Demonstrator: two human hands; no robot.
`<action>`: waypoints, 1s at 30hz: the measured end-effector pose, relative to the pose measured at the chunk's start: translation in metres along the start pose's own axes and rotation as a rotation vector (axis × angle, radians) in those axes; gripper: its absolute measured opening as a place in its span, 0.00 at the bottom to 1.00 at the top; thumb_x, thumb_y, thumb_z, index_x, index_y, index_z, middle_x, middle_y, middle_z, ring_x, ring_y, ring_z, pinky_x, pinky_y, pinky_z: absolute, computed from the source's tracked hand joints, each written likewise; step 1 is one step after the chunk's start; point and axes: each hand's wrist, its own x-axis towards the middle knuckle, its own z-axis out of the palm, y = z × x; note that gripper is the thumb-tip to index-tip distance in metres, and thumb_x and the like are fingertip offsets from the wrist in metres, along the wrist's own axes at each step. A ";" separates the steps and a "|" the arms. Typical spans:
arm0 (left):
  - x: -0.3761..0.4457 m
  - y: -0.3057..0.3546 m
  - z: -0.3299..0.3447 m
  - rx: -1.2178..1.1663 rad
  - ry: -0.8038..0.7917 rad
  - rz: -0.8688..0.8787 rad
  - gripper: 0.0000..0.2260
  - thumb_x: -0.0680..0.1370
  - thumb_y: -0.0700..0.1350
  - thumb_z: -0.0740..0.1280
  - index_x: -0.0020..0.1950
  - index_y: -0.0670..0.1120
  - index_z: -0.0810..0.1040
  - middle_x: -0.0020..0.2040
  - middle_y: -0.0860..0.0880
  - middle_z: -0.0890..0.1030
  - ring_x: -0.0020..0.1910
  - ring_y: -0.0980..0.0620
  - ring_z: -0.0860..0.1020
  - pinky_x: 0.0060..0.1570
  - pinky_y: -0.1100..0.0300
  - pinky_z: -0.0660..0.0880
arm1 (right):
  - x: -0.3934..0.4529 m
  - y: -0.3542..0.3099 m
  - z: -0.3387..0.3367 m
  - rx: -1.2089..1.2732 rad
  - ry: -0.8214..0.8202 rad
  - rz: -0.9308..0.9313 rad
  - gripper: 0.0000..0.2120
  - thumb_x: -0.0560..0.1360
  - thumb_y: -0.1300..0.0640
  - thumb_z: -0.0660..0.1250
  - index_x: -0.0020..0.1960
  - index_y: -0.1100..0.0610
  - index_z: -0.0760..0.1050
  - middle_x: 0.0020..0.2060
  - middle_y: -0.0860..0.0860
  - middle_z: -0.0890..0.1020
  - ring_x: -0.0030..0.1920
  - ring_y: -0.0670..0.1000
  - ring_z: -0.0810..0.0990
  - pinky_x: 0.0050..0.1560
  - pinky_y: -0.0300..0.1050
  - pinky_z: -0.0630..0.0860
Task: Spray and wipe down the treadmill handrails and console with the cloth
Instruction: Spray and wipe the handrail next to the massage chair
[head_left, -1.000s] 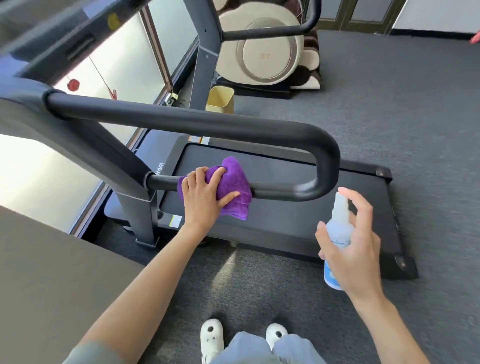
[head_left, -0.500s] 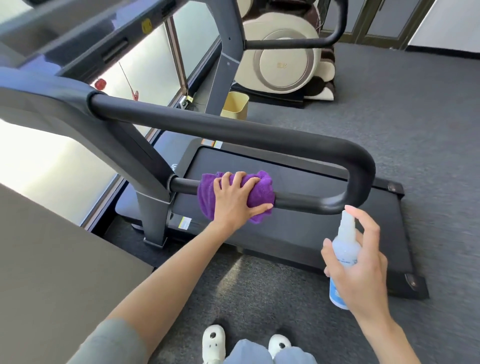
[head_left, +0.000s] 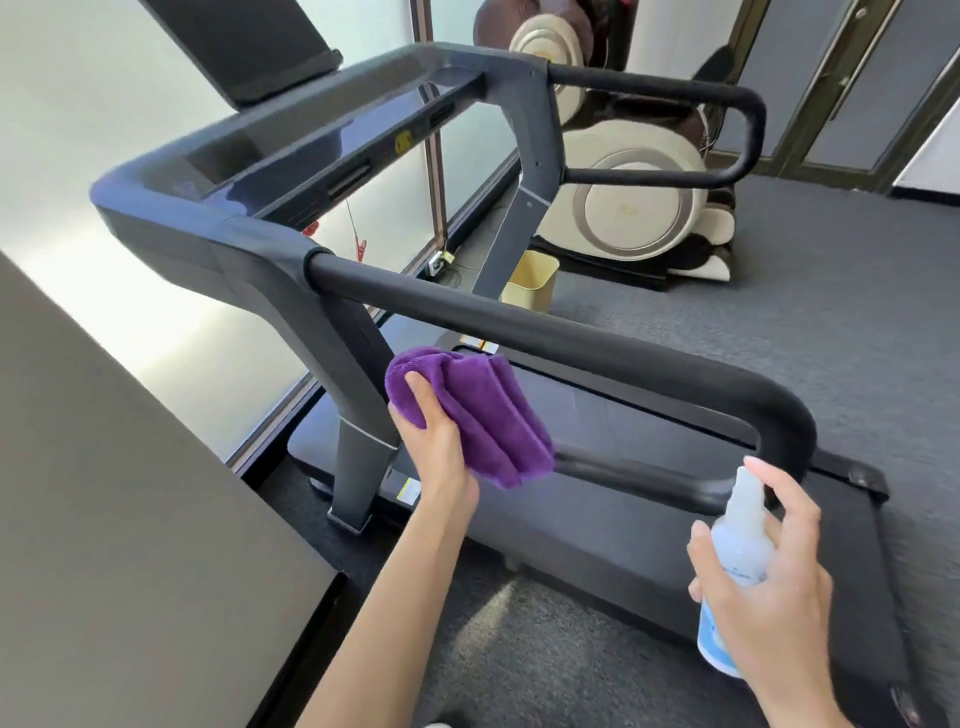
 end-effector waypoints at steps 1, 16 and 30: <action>0.003 0.010 0.004 -0.057 0.020 0.011 0.23 0.75 0.66 0.61 0.62 0.51 0.71 0.58 0.49 0.80 0.57 0.54 0.79 0.59 0.55 0.75 | 0.001 0.001 0.000 -0.001 0.001 -0.001 0.36 0.72 0.61 0.73 0.64 0.26 0.65 0.54 0.47 0.83 0.47 0.65 0.84 0.52 0.38 0.74; 0.053 0.081 0.069 -0.195 0.245 -0.154 0.42 0.70 0.49 0.77 0.74 0.48 0.52 0.56 0.50 0.68 0.48 0.51 0.71 0.60 0.50 0.70 | 0.003 -0.006 0.002 0.012 0.000 -0.078 0.32 0.67 0.51 0.69 0.63 0.25 0.64 0.53 0.52 0.85 0.44 0.61 0.85 0.51 0.30 0.74; 0.064 0.093 0.059 -0.152 0.276 -0.092 0.40 0.70 0.48 0.77 0.70 0.49 0.52 0.65 0.45 0.68 0.52 0.48 0.74 0.61 0.48 0.74 | 0.021 -0.049 0.044 0.051 -0.118 -0.258 0.32 0.72 0.52 0.68 0.64 0.23 0.60 0.53 0.52 0.83 0.41 0.61 0.83 0.51 0.56 0.80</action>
